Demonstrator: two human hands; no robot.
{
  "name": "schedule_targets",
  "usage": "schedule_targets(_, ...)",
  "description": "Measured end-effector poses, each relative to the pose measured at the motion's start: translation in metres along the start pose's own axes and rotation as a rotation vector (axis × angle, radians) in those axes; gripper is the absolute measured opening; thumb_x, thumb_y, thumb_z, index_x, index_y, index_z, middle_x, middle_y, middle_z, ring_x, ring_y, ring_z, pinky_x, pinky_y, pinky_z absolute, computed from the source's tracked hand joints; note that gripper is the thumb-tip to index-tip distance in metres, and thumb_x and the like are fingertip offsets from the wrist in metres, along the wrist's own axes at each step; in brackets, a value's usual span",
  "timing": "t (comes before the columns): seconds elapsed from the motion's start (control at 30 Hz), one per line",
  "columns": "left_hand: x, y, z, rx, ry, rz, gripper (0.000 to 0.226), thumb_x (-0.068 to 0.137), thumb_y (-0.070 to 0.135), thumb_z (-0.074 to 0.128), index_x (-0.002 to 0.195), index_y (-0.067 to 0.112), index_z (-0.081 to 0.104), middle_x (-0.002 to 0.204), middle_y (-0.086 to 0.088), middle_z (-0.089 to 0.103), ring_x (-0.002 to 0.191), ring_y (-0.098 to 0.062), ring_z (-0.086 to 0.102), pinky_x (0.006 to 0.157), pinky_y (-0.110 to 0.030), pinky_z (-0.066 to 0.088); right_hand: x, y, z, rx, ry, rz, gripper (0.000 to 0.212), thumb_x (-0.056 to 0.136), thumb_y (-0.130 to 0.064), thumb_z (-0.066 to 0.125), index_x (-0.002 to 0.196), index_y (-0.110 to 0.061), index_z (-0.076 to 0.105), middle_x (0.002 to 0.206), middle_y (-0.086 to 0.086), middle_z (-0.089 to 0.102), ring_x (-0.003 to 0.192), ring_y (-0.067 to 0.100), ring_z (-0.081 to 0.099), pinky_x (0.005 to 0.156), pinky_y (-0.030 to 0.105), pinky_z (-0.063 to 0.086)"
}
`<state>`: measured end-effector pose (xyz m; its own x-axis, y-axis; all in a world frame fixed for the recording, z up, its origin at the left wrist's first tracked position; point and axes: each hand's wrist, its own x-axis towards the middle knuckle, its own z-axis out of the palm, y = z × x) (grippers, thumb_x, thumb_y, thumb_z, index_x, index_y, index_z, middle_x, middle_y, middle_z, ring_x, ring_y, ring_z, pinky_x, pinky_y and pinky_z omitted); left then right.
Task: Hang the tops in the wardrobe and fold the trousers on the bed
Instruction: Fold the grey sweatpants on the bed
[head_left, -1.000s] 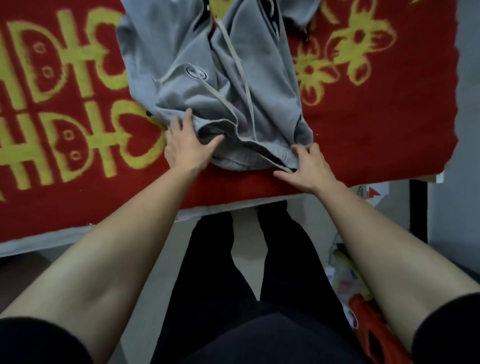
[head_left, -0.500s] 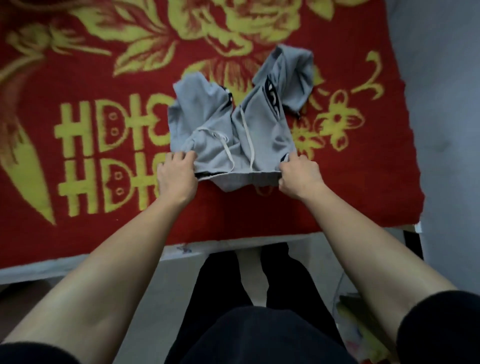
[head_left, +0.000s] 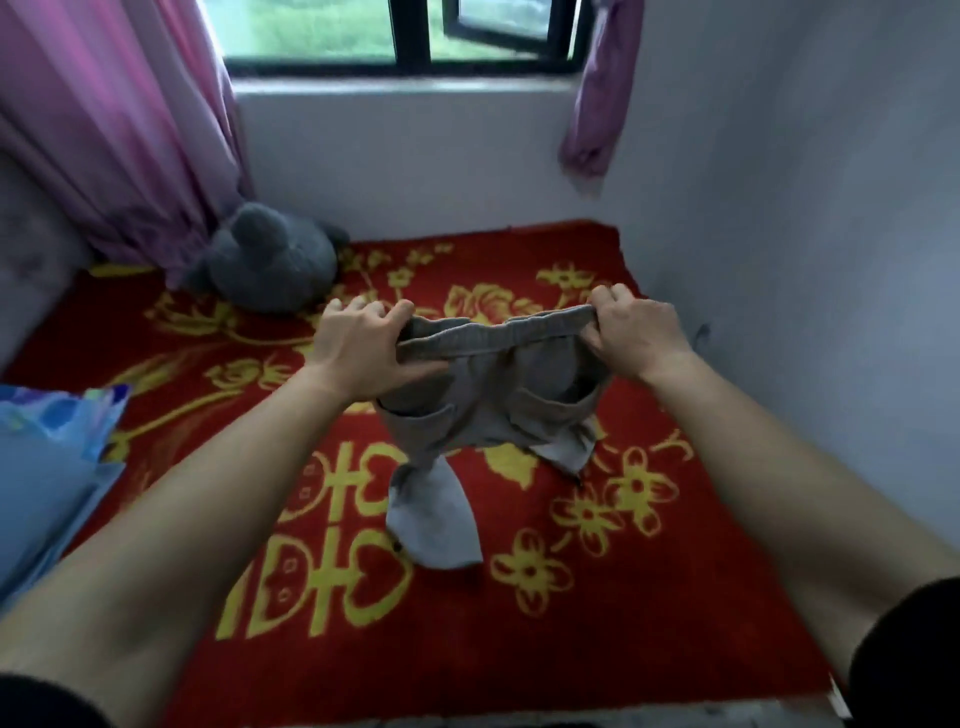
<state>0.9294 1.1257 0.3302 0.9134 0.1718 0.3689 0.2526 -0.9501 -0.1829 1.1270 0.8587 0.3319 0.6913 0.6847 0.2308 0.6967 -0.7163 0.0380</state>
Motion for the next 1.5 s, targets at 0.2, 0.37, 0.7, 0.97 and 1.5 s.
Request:
schedule_targets(0.2, 0.053, -0.031, -0.082, 0.120, 0.109, -0.018, 0.021, 0.094, 0.025, 0.054, 0.109, 0.020, 0.069, 0.097, -0.011, 0.067, 0.097, -0.035, 0.058, 0.078, -0.041, 0.041, 0.034, 0.013, -0.101, 0.060, 0.028, -0.113, 0.039, 0.103, -0.043, 0.040, 0.125, -0.014, 0.053, 0.113, 0.017, 0.053, 0.101, 0.042, 0.061, 0.081, 0.047, 0.049)
schedule_targets(0.37, 0.081, -0.040, -0.142, 0.156, 0.239, -0.098, 0.022, 0.092, 0.012, 0.055, 0.109, 0.010, 0.068, 0.098, -0.017, 0.068, 0.096, -0.039, 0.060, 0.077, -0.046, 0.042, 0.045, 0.024, -0.180, -0.009, 0.147, -0.263, 0.039, 0.102, -0.041, 0.049, 0.134, -0.021, 0.060, 0.109, 0.011, 0.054, 0.090, 0.035, 0.062, 0.074, 0.039, 0.051)
schedule_targets(0.7, 0.149, -0.058, -0.254, 0.072, 0.664, -0.294, 0.023, 0.096, 0.012, 0.041, 0.117, 0.006, 0.050, 0.101, -0.023, 0.061, 0.087, -0.040, 0.058, 0.066, -0.045, 0.041, 0.081, 0.025, -0.291, -0.204, 0.777, -0.151, 0.041, 0.102, -0.021, 0.039, 0.142, -0.012, 0.043, 0.116, 0.025, 0.058, 0.095, 0.046, 0.059, 0.067, 0.048, 0.043)
schedule_targets(0.97, 0.130, -0.049, -0.173, 0.108, 0.393, -0.165, 0.028, 0.098, 0.011, 0.039, 0.124, 0.007, 0.049, 0.104, -0.026, 0.060, 0.096, -0.042, 0.057, 0.080, -0.049, 0.039, 0.073, 0.015, -0.213, 0.022, 0.419, -0.141, 0.032, 0.097, -0.026, 0.047, 0.124, -0.008, 0.047, 0.111, 0.021, 0.057, 0.088, 0.043, 0.061, 0.069, 0.047, 0.048)
schedule_targets(1.5, 0.017, 0.005, 0.054, -0.222, -0.447, -0.306, 0.025, 0.091, 0.022, 0.053, 0.108, 0.037, 0.065, 0.106, 0.004, 0.069, 0.100, -0.025, 0.063, 0.064, -0.032, 0.042, 0.017, 0.013, 0.015, 0.082, -0.427, -0.079, 0.040, 0.082, -0.059, 0.069, 0.090, -0.030, 0.044, 0.088, -0.004, 0.057, 0.080, 0.021, 0.056, 0.055, 0.033, 0.033)
